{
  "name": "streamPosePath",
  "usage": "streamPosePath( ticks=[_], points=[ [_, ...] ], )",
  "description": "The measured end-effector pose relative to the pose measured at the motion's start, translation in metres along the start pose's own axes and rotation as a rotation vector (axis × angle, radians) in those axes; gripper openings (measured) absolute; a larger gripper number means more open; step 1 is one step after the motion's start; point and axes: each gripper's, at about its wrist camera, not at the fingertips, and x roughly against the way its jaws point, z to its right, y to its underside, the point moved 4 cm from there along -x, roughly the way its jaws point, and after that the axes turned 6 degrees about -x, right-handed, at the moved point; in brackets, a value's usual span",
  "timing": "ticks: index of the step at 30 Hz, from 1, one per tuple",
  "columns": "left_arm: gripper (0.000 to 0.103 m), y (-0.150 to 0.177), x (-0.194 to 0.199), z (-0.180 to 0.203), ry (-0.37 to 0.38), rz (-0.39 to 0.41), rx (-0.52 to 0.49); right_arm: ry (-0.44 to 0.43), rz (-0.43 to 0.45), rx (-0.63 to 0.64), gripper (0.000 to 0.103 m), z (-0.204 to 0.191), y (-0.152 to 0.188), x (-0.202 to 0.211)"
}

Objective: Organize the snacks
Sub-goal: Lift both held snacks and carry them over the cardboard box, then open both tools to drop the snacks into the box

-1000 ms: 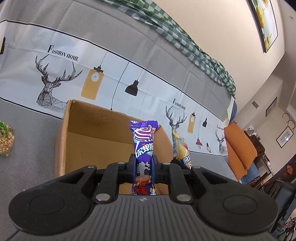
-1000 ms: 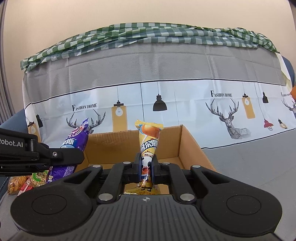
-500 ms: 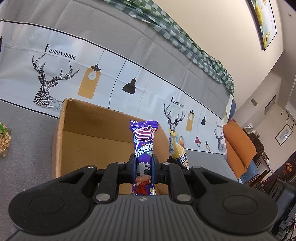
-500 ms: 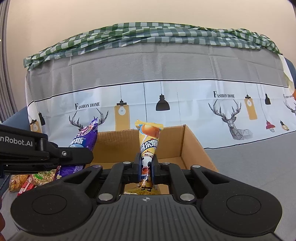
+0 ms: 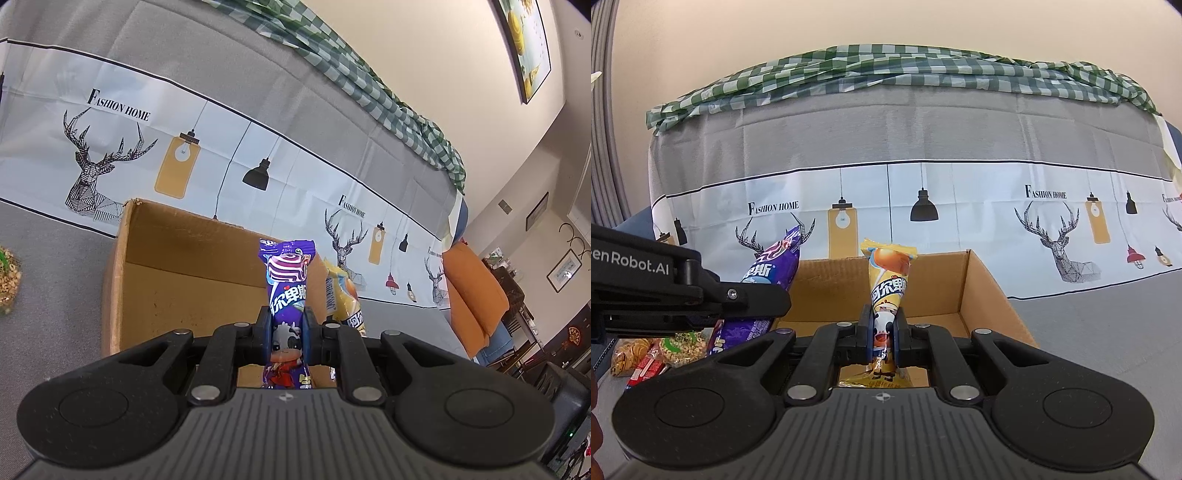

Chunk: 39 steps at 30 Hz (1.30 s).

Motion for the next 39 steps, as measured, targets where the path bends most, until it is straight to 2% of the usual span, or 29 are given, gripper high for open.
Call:
streamPosePath(
  ticks=[20,23,28,32,35,39],
  points=[
    [0.017,-0.001,0.000,0.004,0.018,-0.003,0.006,-0.006,-0.005,0.006,0.010,-0.002,0.000,-0.002],
    [0.032,0.000,0.000,0.004,0.031,-0.004,0.011,-0.013,-0.019,0.005,0.013,-0.002,0.001,-0.003],
    [0.042,-0.003,0.004,0.004,0.024,0.019,-0.001,-0.013,-0.030,0.009,0.023,-0.004,0.003,-0.004],
    [0.051,-0.006,0.009,0.000,-0.002,0.052,-0.008,-0.015,-0.046,0.007,0.026,-0.004,0.004,-0.007],
    [0.052,-0.006,0.014,-0.002,-0.043,0.096,-0.036,-0.019,-0.051,0.009,0.032,-0.007,0.004,-0.007],
    [0.051,-0.002,0.025,-0.001,-0.080,0.154,-0.110,-0.032,-0.048,0.012,0.034,-0.014,0.006,-0.005]
  ],
)
